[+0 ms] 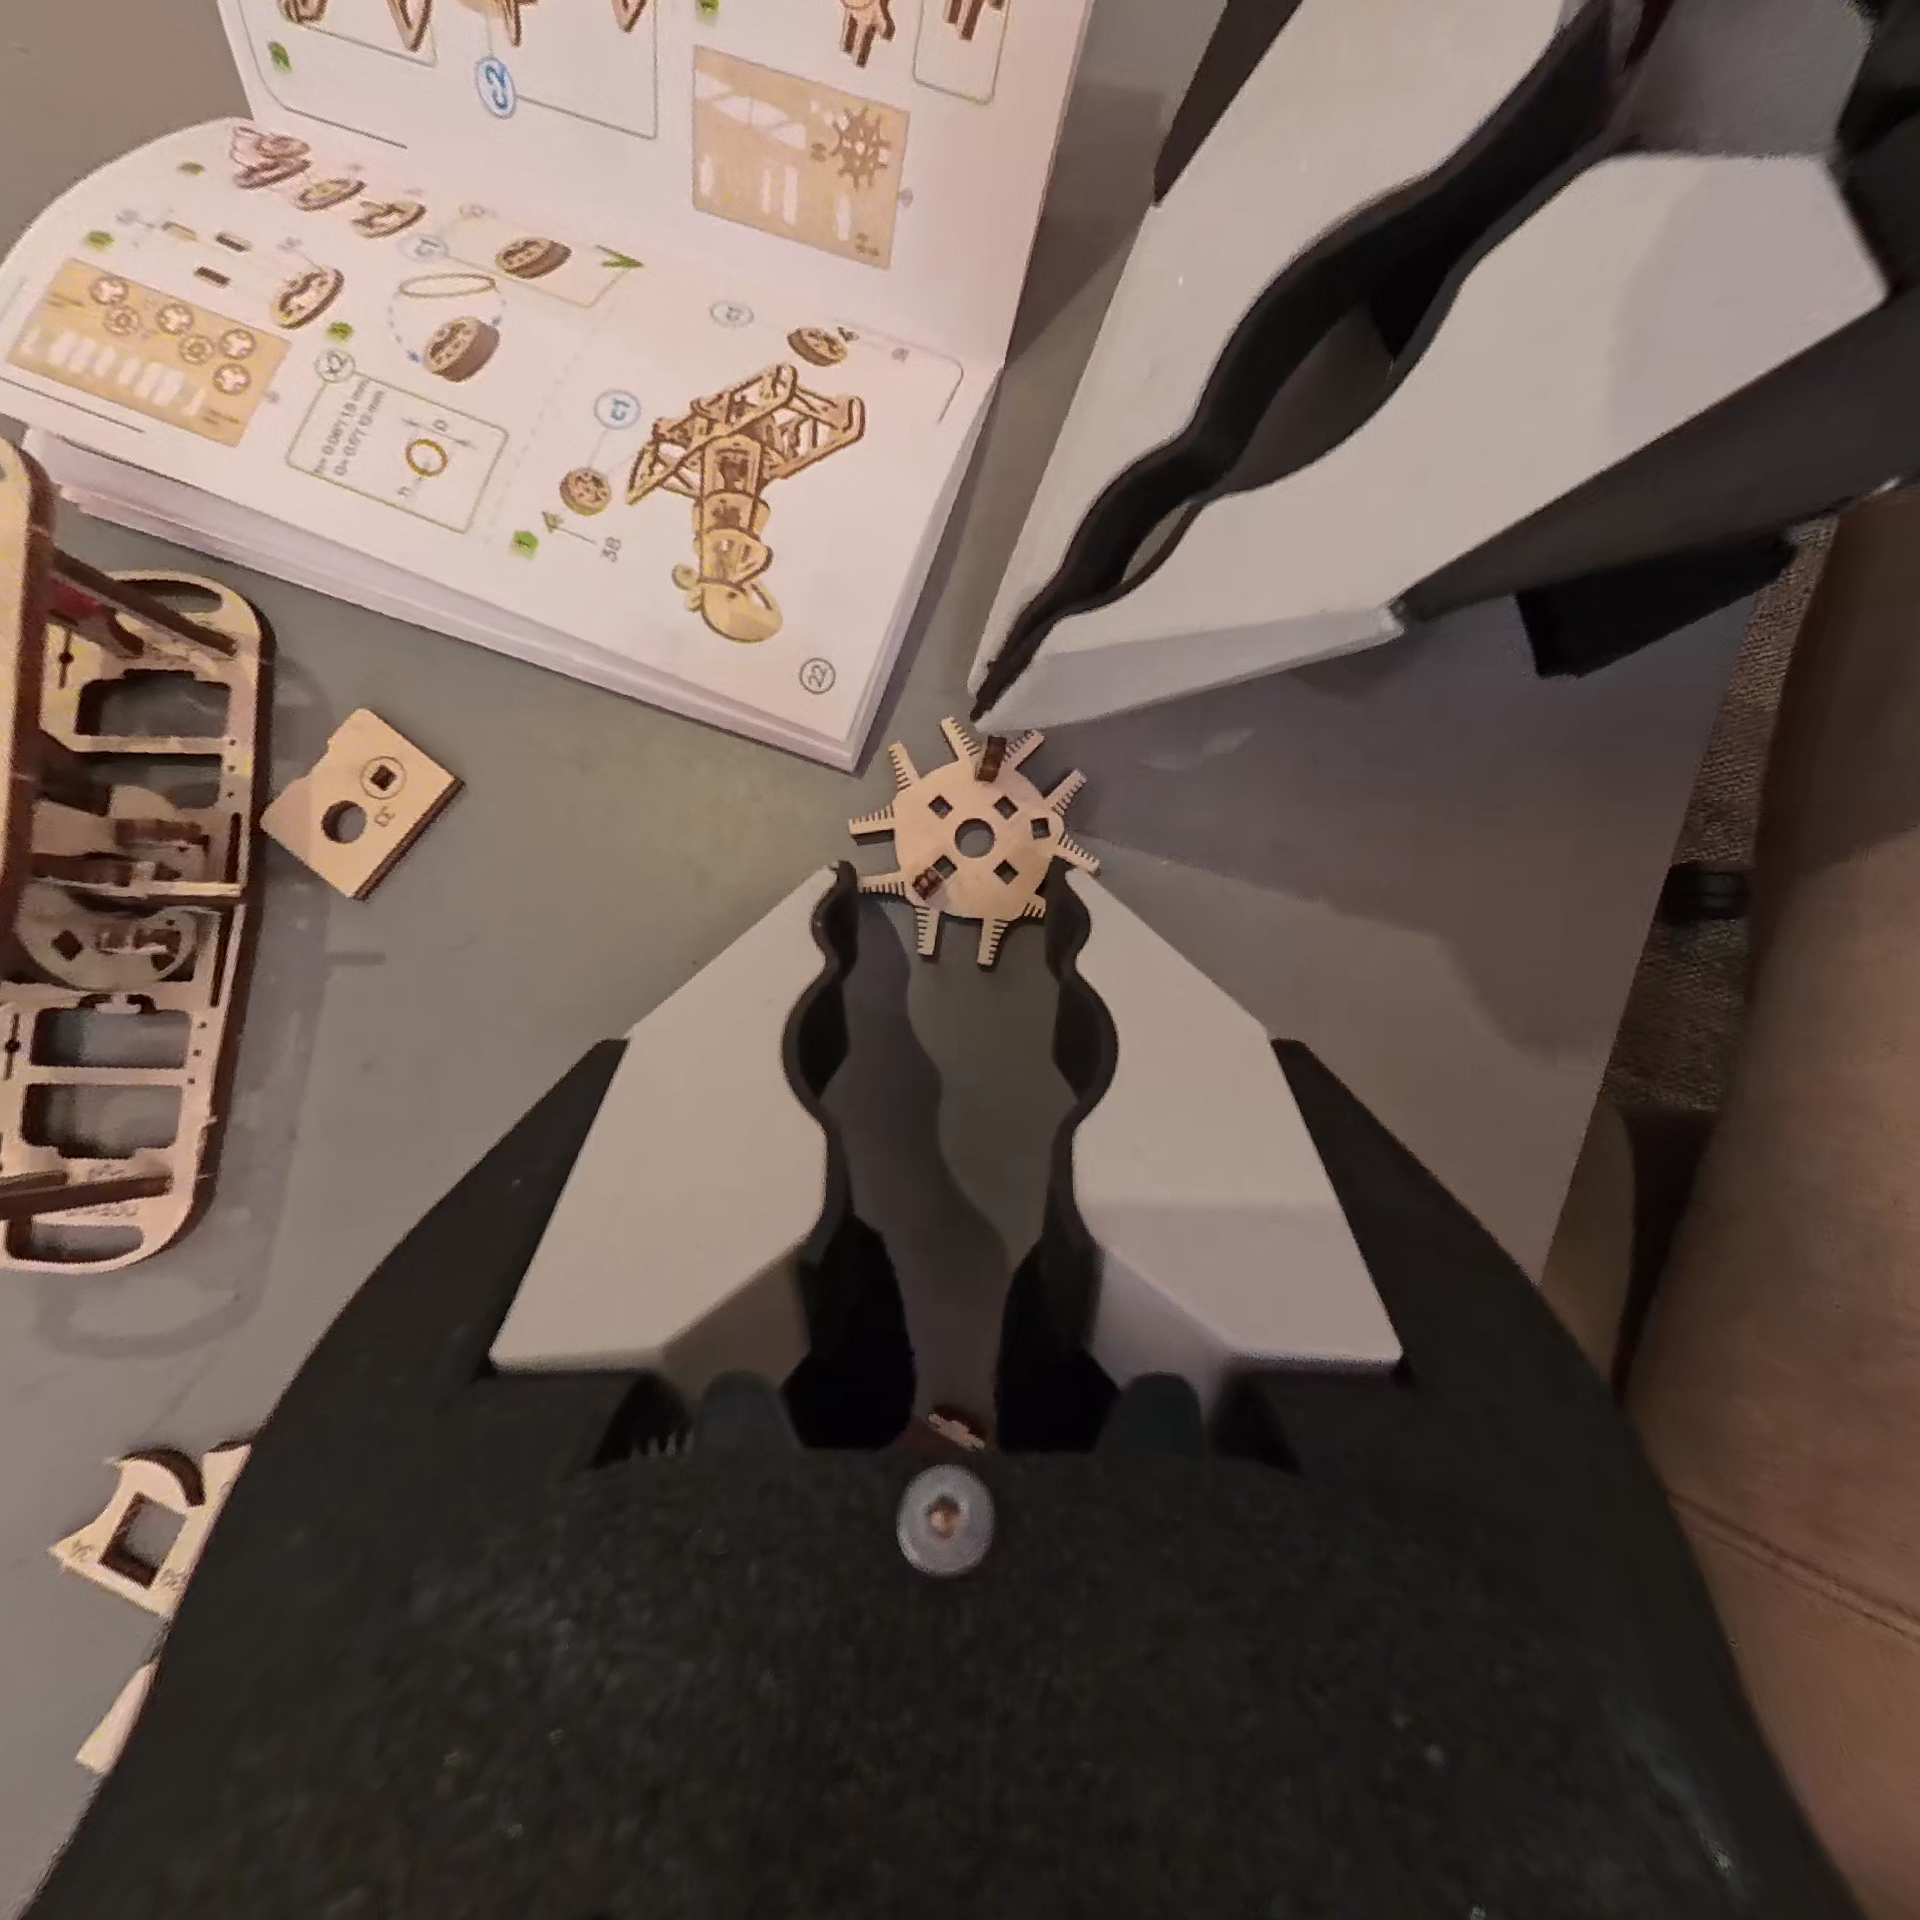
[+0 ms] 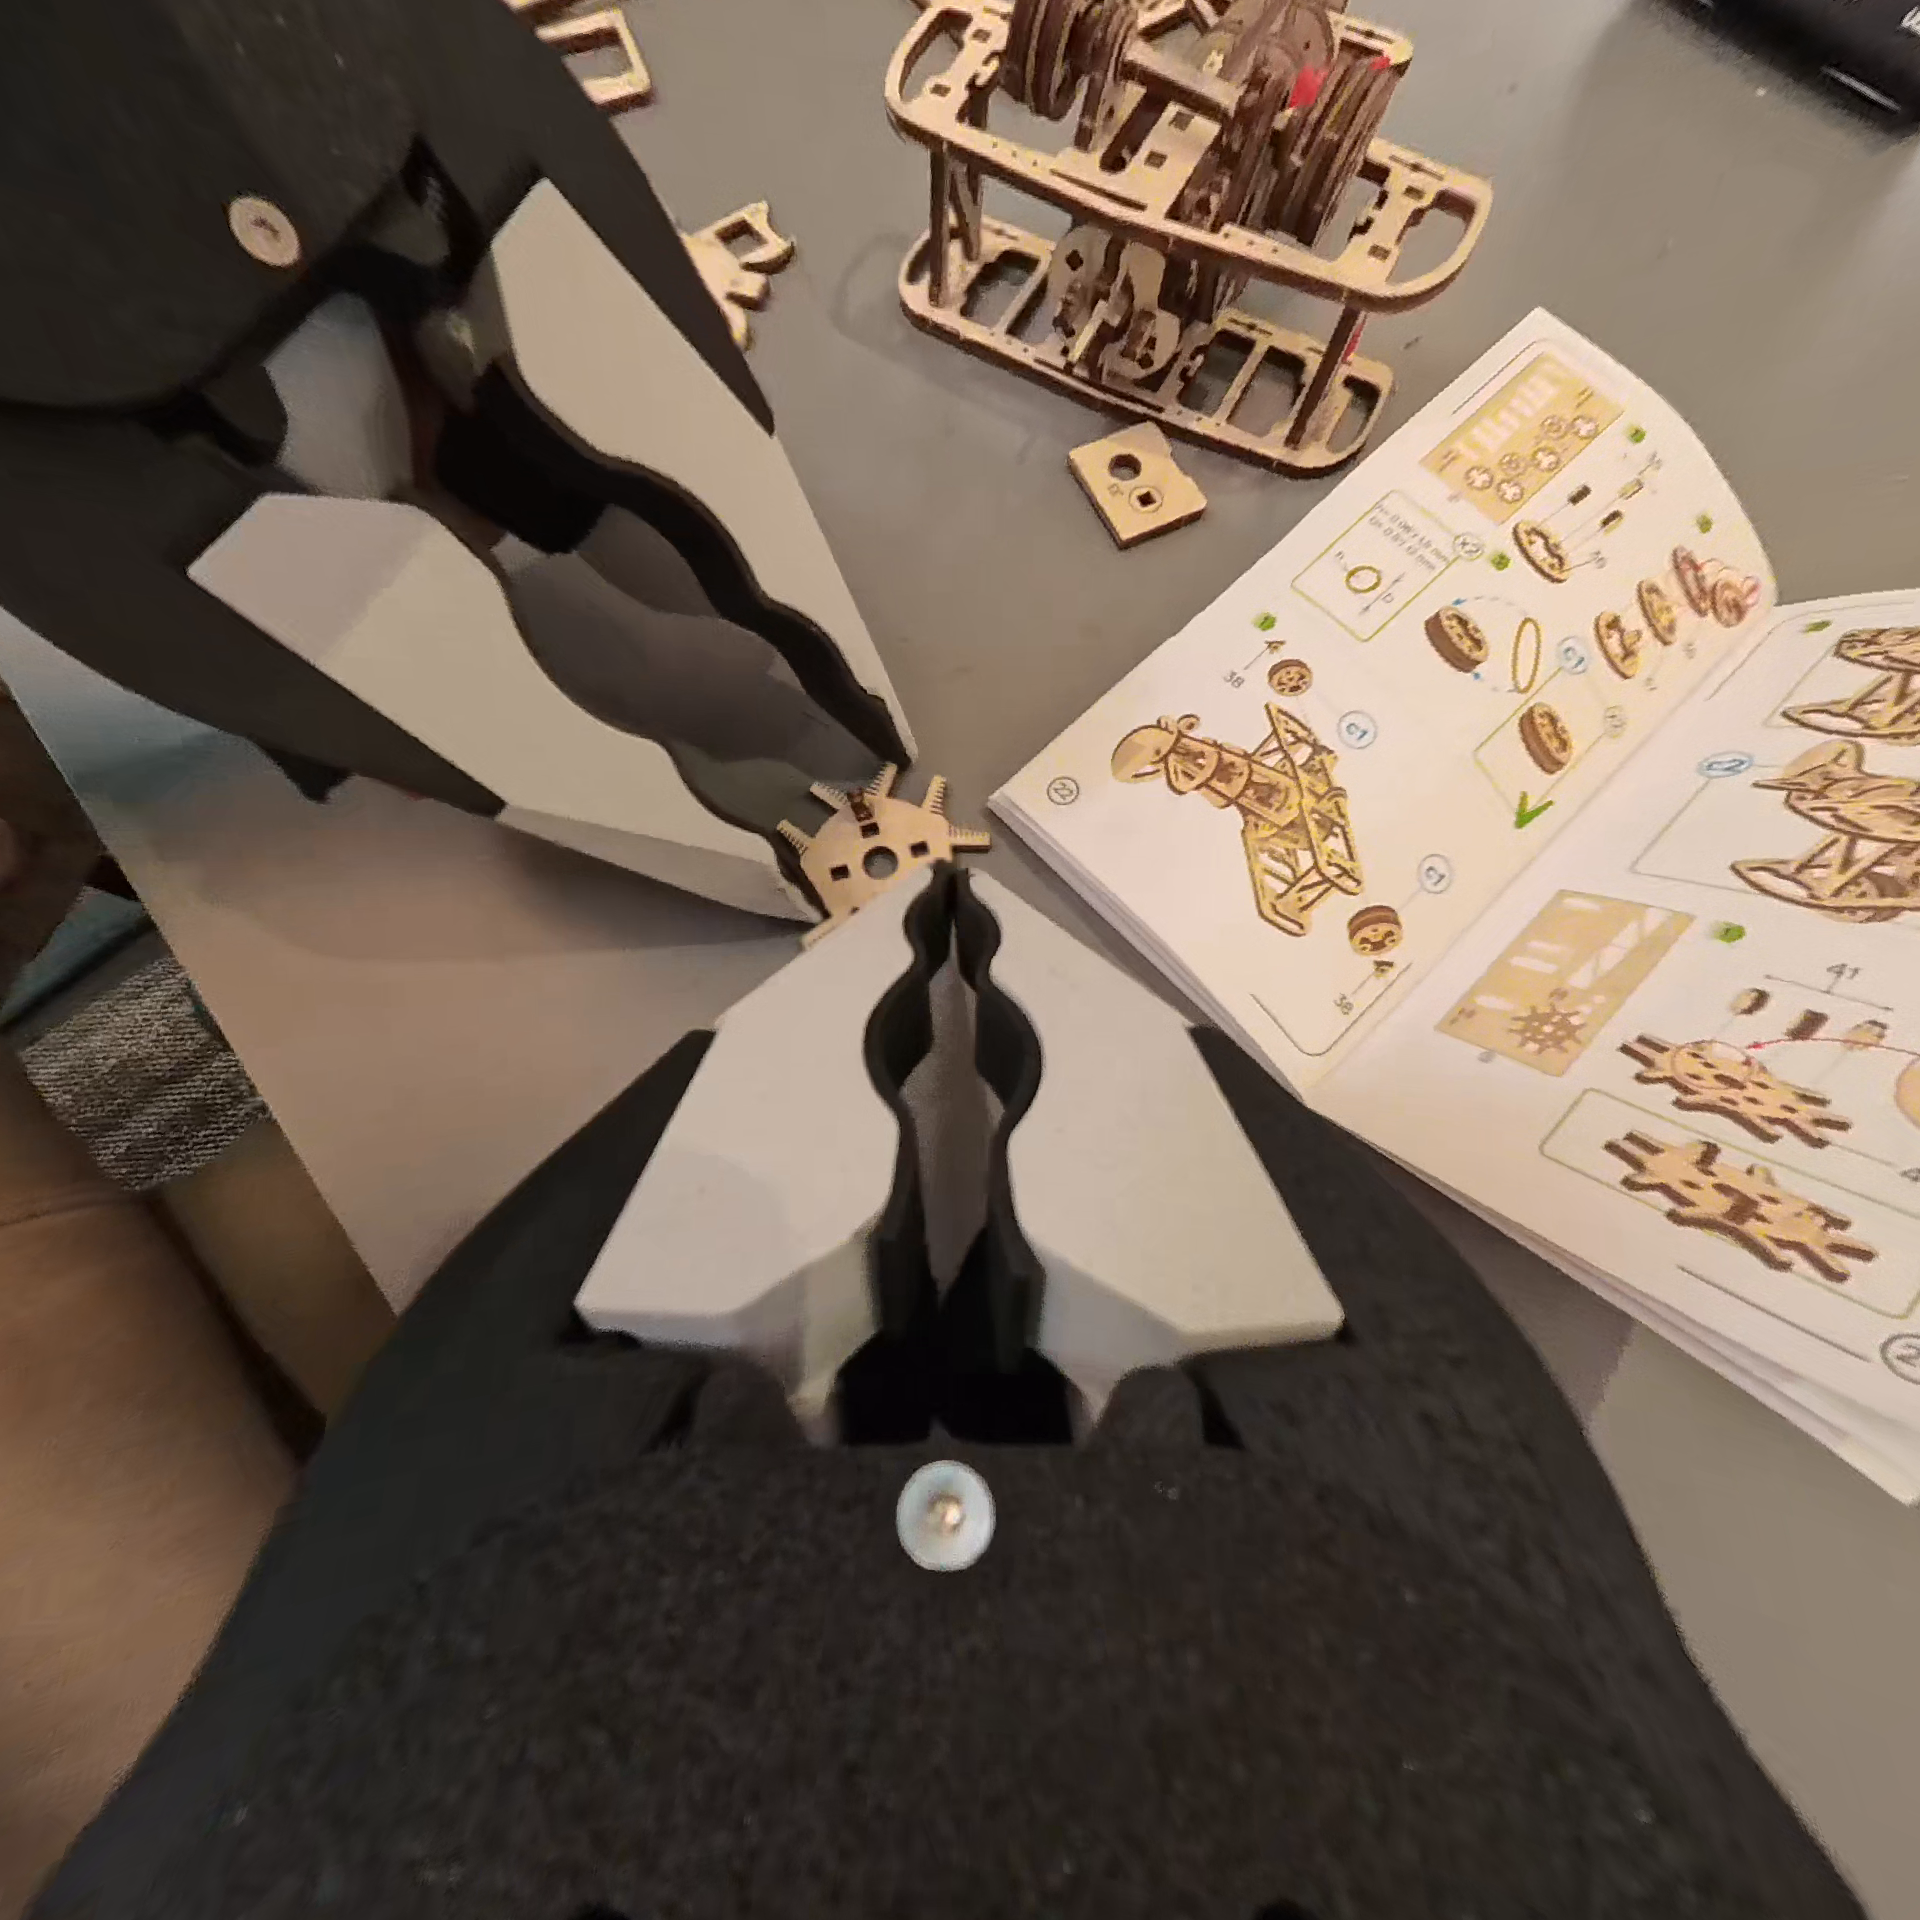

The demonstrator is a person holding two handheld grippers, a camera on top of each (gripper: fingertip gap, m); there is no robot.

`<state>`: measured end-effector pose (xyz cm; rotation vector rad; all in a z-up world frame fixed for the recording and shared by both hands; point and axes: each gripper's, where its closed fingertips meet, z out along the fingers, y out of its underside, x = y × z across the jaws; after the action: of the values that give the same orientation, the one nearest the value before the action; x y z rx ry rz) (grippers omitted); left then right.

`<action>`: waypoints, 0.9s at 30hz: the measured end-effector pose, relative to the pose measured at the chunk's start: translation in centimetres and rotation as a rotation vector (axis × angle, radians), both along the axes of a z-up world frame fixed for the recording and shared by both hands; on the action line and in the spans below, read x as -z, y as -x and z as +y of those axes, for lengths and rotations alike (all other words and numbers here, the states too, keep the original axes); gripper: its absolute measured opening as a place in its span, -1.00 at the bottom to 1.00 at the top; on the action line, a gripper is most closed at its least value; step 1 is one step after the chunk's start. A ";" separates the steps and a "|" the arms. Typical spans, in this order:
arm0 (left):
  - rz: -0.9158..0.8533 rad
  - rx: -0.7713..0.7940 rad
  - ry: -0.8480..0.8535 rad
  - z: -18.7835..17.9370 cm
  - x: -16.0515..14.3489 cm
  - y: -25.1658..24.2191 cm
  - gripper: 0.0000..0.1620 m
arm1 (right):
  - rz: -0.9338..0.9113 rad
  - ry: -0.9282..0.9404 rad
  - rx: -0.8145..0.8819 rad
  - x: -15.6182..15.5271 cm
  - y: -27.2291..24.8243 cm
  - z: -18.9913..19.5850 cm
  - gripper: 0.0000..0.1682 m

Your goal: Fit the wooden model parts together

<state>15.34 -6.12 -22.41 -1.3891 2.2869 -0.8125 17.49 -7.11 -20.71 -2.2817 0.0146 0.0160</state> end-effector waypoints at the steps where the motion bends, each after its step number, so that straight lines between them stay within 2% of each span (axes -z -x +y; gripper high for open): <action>1: 0.001 -0.003 0.001 0.0 0.0 0.0 -0.58 | -0.026 -0.014 0.009 -0.4 -0.3 0.1 -1.00; 7: 0.006 -0.018 0.007 0.1 0.0 -0.1 -0.59 | -0.086 -0.006 0.005 -0.3 -0.5 0.1 -1.00; 10: 0.003 -0.019 0.005 0.2 0.0 -0.1 -0.59 | -0.037 0.007 0.000 0.1 -0.1 0.1 -1.00; 12: 0.006 -0.019 0.007 0.2 0.0 -0.1 -0.59 | -0.067 0.013 -0.008 0.3 -0.2 0.2 -1.00; 16: 0.004 -0.021 0.008 0.2 0.0 -0.1 -0.59 | -0.095 -0.024 0.005 -0.7 -0.5 0.3 -1.00; 19: 0.005 -0.022 0.011 0.2 0.0 -0.1 -0.59 | -0.061 0.011 -0.013 0.4 0.1 0.3 -1.00; 23: 0.005 -0.023 0.012 0.2 0.0 -0.1 -0.59 | -0.092 -0.034 0.009 -0.9 -0.5 0.4 -1.00; 27: 0.005 -0.022 0.016 0.2 0.0 -0.1 -0.59 | -0.107 0.010 -0.005 0.1 -0.2 0.3 -1.00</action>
<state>15.47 -5.94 -22.41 -1.4226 2.2700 -0.8235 17.65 -6.77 -20.81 -2.2893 -0.0465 -0.1035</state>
